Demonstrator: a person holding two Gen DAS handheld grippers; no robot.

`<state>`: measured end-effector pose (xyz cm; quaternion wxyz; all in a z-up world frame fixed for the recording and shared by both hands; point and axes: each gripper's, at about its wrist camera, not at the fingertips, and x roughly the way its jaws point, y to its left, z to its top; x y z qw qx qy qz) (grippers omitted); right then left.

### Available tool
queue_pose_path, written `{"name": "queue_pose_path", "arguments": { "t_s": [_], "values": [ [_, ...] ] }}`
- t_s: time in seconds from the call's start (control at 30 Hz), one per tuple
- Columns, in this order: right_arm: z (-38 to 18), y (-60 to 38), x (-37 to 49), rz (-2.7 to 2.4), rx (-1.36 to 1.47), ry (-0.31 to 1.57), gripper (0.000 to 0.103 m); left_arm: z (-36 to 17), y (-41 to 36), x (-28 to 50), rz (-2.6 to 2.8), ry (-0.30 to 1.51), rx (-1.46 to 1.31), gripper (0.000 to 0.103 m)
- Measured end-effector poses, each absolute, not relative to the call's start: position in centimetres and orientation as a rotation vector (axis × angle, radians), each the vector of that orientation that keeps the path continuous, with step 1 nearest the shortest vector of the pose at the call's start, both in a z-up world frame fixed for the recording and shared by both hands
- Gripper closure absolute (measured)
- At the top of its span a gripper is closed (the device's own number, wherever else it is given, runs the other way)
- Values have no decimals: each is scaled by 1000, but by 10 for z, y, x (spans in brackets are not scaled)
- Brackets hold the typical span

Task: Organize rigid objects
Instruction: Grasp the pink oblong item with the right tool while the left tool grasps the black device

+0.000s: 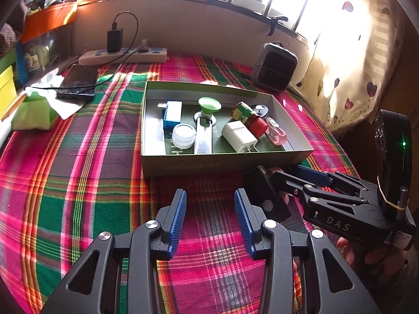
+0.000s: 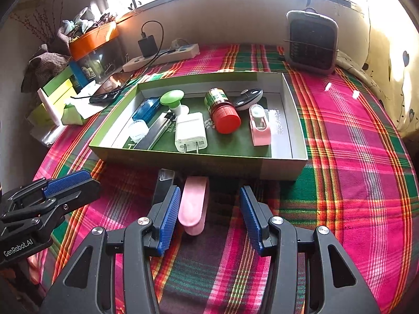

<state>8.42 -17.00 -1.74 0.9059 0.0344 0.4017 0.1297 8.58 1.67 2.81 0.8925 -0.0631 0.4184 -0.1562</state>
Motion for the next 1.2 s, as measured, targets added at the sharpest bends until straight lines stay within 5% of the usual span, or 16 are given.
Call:
{"name": "queue_pose_path", "arguments": {
  "t_s": [0.6, 0.73, 0.9, 1.2],
  "values": [
    [-26, -177, 85, 188, -22, 844, 55, 24, 9, 91, -348, 895, -131, 66],
    [-26, -184, 81, 166, -17, 836, 73, 26, 1, 92, -369, 903, -142, 66],
    [-27, -196, 78, 158, 22, 831, 84, 27, -12, 93, -380, 909, -127, 65],
    [-27, -224, 72, 93, 62, 820, 84, 26, -40, 96, -393, 929, -109, 65]
  ]
}}
